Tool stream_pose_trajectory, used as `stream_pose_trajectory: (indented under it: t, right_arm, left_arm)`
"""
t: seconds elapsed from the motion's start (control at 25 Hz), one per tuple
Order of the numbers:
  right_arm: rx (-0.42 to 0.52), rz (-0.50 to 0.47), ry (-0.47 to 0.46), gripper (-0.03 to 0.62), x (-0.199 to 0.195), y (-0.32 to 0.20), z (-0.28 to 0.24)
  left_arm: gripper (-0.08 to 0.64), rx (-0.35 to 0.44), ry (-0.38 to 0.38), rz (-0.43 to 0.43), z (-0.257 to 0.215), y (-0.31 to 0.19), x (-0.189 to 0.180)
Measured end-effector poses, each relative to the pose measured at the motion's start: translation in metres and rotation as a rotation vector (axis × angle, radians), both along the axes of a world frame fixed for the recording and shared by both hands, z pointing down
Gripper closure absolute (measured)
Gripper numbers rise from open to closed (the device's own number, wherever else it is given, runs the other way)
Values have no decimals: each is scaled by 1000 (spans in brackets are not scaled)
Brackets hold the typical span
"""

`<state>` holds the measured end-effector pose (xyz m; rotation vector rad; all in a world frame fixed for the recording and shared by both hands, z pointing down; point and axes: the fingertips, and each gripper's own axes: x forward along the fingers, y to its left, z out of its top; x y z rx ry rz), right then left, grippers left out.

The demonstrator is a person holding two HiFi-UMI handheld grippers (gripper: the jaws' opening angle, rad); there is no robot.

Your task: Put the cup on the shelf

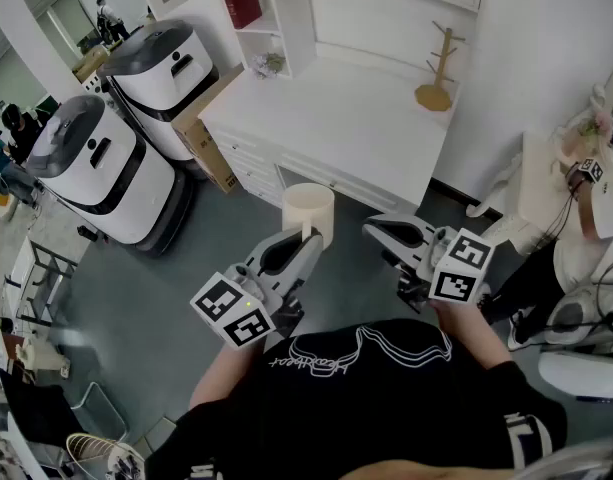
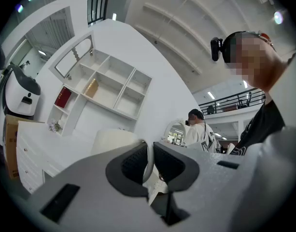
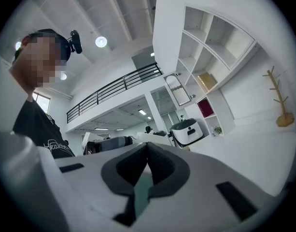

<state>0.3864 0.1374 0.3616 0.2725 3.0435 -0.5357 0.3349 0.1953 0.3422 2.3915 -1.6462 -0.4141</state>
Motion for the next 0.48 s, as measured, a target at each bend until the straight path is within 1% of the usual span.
stream_pose_trajectory:
  t: [0.28, 0.36, 0.48]
  right_arm:
    - [6, -23, -26, 586, -6, 3, 10]
    - [11, -21, -28, 586, -21, 9, 6]
    - [16, -20, -14, 586, -59, 23, -3]
  left_arm:
    - [520, 13, -24, 2, 9, 0, -4]
    - [520, 16, -25, 0, 6, 6, -20]
    - [520, 22, -16, -6, -5, 20, -57]
